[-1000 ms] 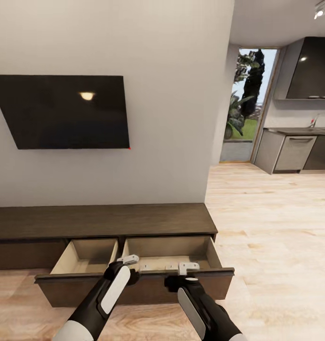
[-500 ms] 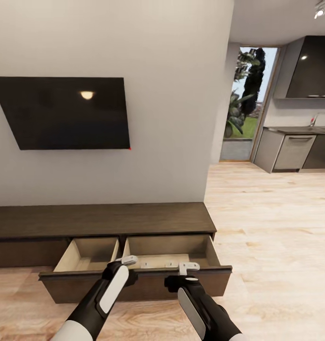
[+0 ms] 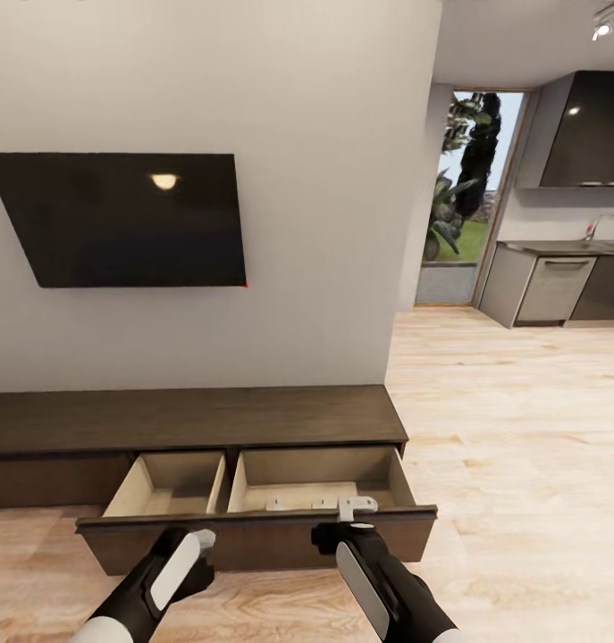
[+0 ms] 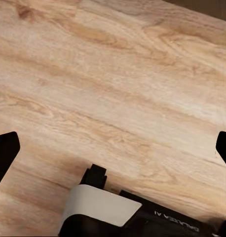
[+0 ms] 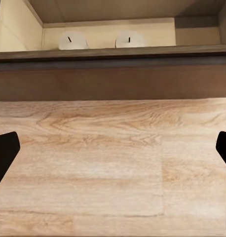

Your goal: Place each of the two pumpkins and all three candles from the living room inside a cabinet in the living room (use any cabinet), then make sure every cabinet is closed, and position the cauldron so it is next to a table in the living room.

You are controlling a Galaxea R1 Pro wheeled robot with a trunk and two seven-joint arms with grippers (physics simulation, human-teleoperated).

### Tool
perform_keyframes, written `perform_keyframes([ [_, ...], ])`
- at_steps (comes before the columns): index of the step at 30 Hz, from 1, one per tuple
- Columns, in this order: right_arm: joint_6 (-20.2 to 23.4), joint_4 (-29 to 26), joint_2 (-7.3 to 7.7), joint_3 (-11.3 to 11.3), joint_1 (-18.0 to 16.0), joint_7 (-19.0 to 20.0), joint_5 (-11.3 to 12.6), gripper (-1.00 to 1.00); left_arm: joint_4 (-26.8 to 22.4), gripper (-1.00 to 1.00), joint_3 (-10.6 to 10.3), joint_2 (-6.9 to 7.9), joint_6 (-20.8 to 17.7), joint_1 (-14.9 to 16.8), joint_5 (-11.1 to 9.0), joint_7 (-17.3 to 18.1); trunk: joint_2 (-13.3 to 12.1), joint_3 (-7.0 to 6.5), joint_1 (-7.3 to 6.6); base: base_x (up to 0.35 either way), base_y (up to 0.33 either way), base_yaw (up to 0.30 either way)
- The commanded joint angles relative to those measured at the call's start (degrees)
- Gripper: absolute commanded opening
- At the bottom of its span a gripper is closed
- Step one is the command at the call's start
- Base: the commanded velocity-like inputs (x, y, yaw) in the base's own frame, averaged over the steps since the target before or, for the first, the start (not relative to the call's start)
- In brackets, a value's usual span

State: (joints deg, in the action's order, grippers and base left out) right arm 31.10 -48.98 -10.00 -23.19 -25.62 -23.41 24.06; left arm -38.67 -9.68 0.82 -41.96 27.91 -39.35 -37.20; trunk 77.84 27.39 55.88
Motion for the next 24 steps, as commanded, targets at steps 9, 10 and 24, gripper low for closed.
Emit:
perform_keyframes([
  [9, 0.55, 0.5, 0.0, -0.29, 0.0, -0.59, 0.59, 1.0, 9.78, 1.0, -0.64, 2.46, 5.21, 0.04, 0.07, 4.06, -3.58, -1.56, -1.98, 0.0, 0.0, 0.0],
  [10, 0.42, 0.66, 0.0, -0.32, 0.05, -0.54, 0.59, 1.0, 10.99, 1.0, -0.77, 2.48, 6.17, 0.04, 0.15, 4.37, -3.99, -1.74, -2.2, 0.0, 0.0, 0.0],
  [24, -7.61, 11.55, 0.0, -0.47, 0.4, -0.04, 0.33, 1.0, 14.4, 1.0, -1.73, 2.7, 12.79, -0.13, 1.19, 7.5, -9.6, -4.25, -5.28, 0.0, 0.0, 0.0],
])
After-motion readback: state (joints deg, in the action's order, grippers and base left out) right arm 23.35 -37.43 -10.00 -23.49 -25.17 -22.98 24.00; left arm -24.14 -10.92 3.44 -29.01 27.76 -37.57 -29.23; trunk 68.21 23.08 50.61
